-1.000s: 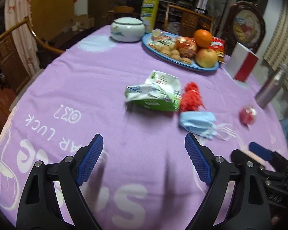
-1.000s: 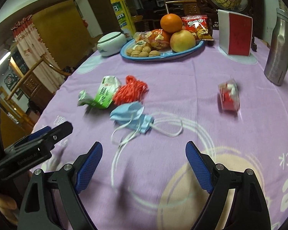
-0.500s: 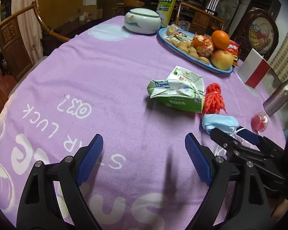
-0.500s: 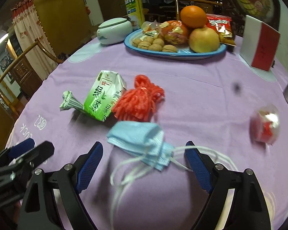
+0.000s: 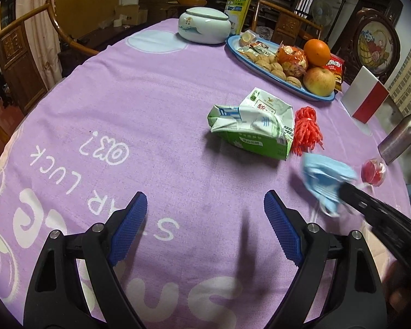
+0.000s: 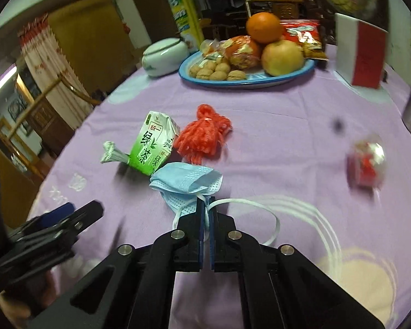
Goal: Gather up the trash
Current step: 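Lower the right tool onto the blue face mask and grasp it, then grasp the green tea carton with the left tool while the right tool holds the mask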
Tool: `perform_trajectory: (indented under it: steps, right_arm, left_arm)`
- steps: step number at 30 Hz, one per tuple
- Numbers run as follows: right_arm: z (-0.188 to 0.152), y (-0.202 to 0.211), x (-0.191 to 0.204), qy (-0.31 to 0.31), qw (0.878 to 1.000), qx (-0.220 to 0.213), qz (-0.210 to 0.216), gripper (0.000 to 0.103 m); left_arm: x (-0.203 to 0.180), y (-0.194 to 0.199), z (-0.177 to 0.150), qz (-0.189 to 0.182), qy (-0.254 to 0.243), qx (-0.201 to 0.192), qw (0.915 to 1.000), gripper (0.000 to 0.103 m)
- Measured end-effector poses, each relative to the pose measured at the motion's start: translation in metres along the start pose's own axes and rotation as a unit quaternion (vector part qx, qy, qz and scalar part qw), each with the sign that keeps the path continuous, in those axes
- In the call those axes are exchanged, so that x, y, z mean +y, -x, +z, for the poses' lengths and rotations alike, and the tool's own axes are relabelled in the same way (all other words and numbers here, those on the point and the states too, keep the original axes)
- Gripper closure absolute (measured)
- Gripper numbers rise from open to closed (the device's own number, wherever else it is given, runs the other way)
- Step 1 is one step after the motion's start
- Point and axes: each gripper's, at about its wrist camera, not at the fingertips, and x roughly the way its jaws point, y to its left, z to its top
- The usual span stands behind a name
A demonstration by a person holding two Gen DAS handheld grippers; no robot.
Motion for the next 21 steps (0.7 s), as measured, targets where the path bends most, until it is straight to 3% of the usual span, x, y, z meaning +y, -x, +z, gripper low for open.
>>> perform_trajectory:
  steps: [4, 9, 15, 21]
  right_arm:
    - [-0.014, 0.026, -0.015, -0.026, 0.999, -0.019, -0.003, 0.099]
    - [-0.024, 0.029, -0.032, -0.049, 0.999, -0.02, -0.008, 0.099]
    - [-0.025, 0.029, -0.038, -0.056, 0.998, -0.02, 0.022, 0.099]
    - [-0.025, 0.034, -0.044, -0.066, 0.997, -0.023, 0.039, 0.099]
  left_arm:
    - [-0.002, 0.001, -0.002, -0.005, -0.001, -0.004, 1.0, 0.019]
    - [-0.007, 0.004, -0.001, -0.009, 0.0, 0.003, 1.0, 0.019]
    - [-0.021, 0.012, 0.013, -0.013, -0.002, 0.002, 0.9999, 0.017]
    - [-0.02, 0.0, 0.042, -0.014, 0.08, 0.025, 0.9964, 0.016]
